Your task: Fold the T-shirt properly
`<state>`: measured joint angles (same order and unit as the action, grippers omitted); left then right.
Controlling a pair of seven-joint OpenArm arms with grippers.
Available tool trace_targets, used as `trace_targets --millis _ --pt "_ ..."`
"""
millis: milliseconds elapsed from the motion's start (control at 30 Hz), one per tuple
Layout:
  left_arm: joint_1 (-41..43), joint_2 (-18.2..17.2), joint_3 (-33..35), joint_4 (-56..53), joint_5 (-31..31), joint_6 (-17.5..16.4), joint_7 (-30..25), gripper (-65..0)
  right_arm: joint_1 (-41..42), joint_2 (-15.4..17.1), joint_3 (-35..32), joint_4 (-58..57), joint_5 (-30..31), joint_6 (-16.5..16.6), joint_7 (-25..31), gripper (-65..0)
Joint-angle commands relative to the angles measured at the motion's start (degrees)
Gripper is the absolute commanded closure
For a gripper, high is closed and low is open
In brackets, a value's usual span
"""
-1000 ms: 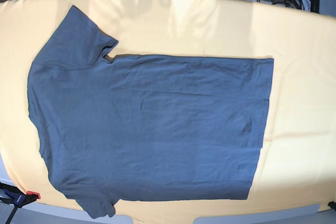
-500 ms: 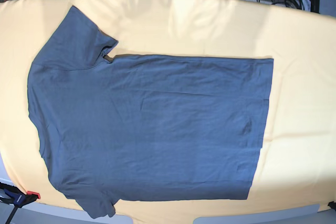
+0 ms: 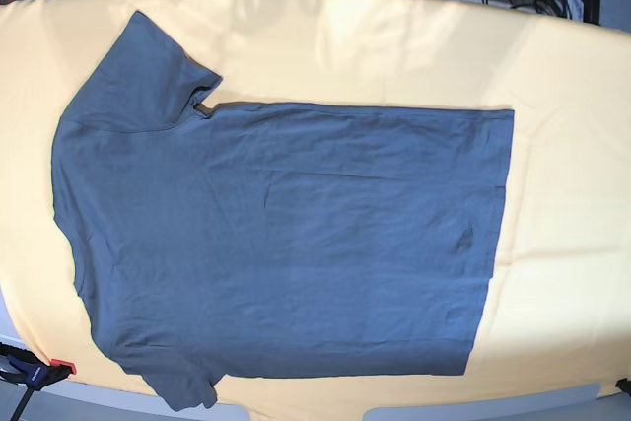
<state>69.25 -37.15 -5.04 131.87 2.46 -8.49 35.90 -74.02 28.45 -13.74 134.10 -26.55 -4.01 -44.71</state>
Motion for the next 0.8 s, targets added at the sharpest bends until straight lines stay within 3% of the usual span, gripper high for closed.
trace_targets --millis 0,167,267,467,767 --pt "1.4 -0.3 -1.7 2.8 0.0 0.1 -0.9 0.0 -1.0 0.2 0.1 0.9 -1.4 -1.0 0.5 0.0" --pt "0.3 -0.3 -8.6 3.1 0.1 0.1 -3.2 0.0 0.9 0.3 2.3 0.9 -6.1 -2.3 0.6 0.0" --pt "-3.1 -0.7 -10.4 3.1 0.1 -2.4 -3.3 0.0 4.5 0.3 5.7 0.9 -6.0 -1.4 2.5 0.0" --pt "-9.2 -6.2 -10.8 3.1 2.2 -3.3 -3.3 0.0 14.2 0.6 14.3 0.9 4.5 7.2 6.8 0.0" --pt "-20.2 -14.2 -10.8 2.2 2.0 -4.9 -10.3 0.0 24.2 5.6 19.8 0.9 18.0 16.0 13.0 0.0"
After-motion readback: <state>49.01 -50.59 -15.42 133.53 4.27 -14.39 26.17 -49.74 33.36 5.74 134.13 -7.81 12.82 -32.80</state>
